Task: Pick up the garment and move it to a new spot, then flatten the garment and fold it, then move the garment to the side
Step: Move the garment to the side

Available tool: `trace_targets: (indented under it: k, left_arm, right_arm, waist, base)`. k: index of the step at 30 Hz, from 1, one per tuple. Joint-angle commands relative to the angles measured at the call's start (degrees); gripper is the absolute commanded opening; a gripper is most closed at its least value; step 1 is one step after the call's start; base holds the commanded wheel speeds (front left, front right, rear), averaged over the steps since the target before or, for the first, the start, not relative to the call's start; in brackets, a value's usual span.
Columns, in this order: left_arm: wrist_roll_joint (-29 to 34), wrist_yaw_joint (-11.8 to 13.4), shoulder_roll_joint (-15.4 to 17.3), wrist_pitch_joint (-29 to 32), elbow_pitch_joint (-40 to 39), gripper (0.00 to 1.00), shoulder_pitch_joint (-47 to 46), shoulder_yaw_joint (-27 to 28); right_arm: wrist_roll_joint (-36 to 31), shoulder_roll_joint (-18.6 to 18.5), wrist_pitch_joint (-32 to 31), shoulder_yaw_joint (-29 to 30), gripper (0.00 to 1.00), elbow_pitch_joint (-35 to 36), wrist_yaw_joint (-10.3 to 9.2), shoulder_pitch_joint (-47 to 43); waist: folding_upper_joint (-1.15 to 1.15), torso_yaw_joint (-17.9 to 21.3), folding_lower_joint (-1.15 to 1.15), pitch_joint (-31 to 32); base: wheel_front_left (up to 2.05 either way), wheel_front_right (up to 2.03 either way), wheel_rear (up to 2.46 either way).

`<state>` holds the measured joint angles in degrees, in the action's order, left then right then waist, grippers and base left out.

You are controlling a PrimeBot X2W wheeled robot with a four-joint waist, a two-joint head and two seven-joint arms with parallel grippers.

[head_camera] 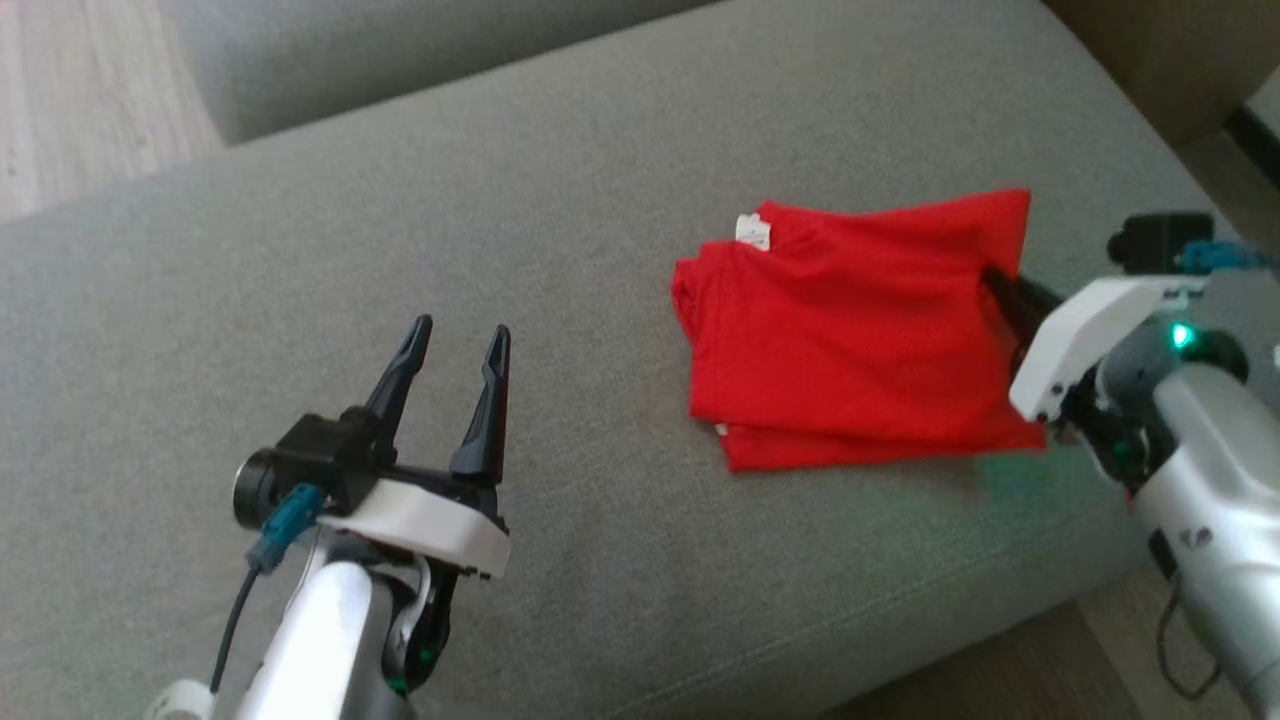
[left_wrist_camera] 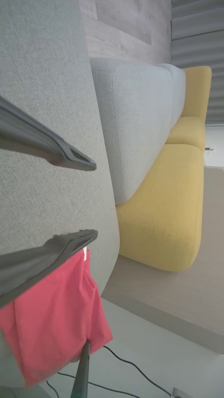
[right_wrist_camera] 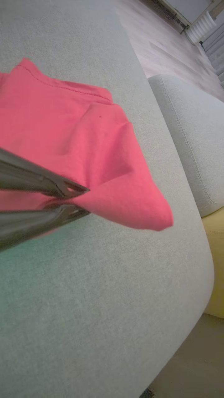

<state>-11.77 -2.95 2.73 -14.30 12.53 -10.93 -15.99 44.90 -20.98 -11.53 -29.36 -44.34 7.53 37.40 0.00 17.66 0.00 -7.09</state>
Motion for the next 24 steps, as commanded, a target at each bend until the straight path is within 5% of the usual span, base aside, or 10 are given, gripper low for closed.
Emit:
trace_targets:
  k: [1,16,24]
  left_arm:
    - [0.6,0.2,0.3,-0.7,-2.0,1.00,-3.0,1.6]
    - [2.8,-0.1,3.8,0.7,-3.5,1.00,-9.1,1.2]
    - [2.6,0.3,4.3,0.6,-3.5,1.00,-9.6,1.3]
  right_arm:
    - [0.5,-1.1,1.0,-0.3,0.00,1.8,-0.04,4.1]
    - [1.0,-11.5,-2.9,1.7,0.00,-6.5,-0.04,22.0]
    - [-1.4,-11.8,-3.5,1.1,0.00,-9.4,-0.04,26.1]
  waist:
    - [0.00,-0.5,0.00,-1.7]
    - [0.00,-5.8,0.00,-16.5]
    - [0.00,-5.6,0.00,-17.9]
  base:
    - [0.00,0.00,0.00]
    - [0.00,0.00,0.00]
    - [0.00,0.00,0.00]
